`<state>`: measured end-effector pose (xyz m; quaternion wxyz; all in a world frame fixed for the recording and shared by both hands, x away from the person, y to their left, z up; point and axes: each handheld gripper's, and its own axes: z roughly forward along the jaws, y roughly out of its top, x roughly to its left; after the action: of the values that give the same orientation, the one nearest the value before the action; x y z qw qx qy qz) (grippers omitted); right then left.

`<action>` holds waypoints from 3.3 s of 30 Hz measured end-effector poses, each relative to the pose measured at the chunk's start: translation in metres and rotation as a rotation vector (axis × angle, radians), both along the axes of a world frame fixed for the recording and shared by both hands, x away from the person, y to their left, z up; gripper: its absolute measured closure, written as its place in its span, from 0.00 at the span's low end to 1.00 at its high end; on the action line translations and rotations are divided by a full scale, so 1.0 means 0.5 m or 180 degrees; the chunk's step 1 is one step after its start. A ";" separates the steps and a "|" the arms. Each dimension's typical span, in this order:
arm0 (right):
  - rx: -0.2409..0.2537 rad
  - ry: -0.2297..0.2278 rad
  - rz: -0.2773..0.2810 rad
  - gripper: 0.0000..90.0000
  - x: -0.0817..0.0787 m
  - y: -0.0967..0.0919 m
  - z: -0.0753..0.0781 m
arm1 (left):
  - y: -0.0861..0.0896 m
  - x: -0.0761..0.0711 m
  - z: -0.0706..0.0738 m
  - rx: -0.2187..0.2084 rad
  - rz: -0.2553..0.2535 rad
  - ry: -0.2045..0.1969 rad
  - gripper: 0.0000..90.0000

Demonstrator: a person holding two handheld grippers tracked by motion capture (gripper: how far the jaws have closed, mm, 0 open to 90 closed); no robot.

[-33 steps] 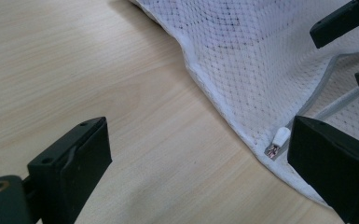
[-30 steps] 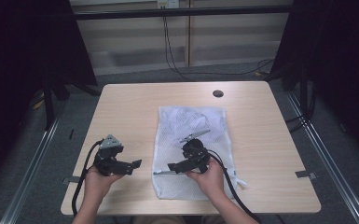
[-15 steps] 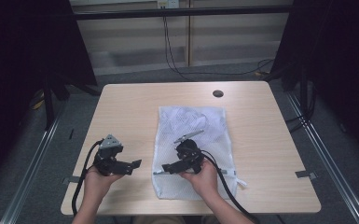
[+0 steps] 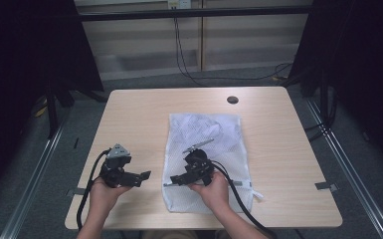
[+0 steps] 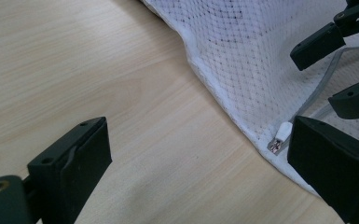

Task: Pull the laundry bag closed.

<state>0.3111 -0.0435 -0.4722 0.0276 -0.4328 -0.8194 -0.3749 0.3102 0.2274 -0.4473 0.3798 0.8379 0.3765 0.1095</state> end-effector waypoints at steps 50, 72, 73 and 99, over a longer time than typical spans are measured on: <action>0.0190 0.0621 0.0002 0.68 0.012 0.041 -0.031 | 0.000 0.002 0.000 0.0073 0.0043 -0.0004 0.08; 0.0240 0.0639 0.0081 0.83 0.013 0.058 -0.024 | 0.000 0.003 -0.001 0.0063 0.0007 0.0006 0.08; 0.0255 0.0633 0.0076 0.83 0.013 0.059 -0.024 | 0.000 0.003 -0.001 0.0079 0.0011 0.0002 0.08; 0.0187 0.0587 0.0123 0.96 0.015 0.067 -0.028 | -0.003 0.002 -0.002 0.0019 -0.0060 0.0066 0.11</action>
<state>0.3185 -0.0100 -0.4862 0.1228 -0.4486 -0.8102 -0.3567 0.3114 0.2259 -0.4484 0.3744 0.8436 0.3722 0.0983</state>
